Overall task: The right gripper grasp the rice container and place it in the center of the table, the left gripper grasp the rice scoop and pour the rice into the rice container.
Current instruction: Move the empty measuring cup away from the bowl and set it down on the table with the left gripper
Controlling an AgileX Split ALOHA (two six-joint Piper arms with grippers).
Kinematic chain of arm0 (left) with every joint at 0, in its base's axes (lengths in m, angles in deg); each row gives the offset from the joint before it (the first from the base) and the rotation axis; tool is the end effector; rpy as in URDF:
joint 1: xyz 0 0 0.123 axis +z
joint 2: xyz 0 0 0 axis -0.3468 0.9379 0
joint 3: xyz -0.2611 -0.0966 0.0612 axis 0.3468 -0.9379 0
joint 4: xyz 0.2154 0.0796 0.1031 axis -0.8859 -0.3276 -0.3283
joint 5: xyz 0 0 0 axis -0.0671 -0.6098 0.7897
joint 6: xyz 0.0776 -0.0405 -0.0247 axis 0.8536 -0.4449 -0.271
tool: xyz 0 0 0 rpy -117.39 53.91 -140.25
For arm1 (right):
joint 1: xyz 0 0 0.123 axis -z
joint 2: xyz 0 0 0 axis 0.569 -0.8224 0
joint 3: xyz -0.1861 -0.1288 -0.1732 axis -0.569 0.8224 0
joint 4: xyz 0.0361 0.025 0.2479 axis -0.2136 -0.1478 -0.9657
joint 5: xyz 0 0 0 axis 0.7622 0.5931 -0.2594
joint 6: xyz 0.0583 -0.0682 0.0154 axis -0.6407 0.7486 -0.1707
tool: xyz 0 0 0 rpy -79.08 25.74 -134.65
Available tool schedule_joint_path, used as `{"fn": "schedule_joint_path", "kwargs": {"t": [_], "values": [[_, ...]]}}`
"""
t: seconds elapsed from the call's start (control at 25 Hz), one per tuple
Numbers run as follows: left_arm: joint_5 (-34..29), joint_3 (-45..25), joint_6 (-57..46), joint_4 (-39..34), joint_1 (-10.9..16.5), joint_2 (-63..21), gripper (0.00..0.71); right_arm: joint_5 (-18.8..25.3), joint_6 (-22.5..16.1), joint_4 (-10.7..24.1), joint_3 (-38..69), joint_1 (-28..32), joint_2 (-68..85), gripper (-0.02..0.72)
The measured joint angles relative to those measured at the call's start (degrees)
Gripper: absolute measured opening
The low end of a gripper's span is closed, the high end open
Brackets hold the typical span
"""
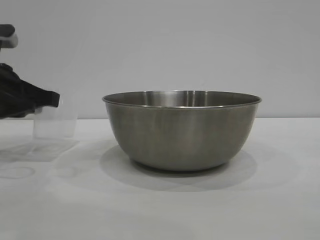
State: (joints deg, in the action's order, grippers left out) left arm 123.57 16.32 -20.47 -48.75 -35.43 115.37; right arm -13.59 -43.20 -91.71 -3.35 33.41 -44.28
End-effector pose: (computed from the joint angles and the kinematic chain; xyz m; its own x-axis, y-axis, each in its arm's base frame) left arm 0.3190 -0.0745 0.0818 -0.2553 0.0397 -0.9660 0.1347 0.9909 0.0051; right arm -0.0100 0.0067 0.2682 -0.5134 -0.0702 -0.8553 -0.1178 0.9930 -0.0108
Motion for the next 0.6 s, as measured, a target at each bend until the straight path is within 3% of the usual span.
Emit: {"fn": "schedule_joint_path", "kwargs": {"t": [0.4,0.6], "values": [[0.11,-1.63,0.0,-0.2,0.0,2.32,0.0,0.0,0.0,0.0,0.0,0.0,0.0,0.251],[0.11,-4.74,-0.14,-0.47,0.0,2.32,0.172,0.0,0.0,0.0,0.0,0.0,0.0,0.251]]}}
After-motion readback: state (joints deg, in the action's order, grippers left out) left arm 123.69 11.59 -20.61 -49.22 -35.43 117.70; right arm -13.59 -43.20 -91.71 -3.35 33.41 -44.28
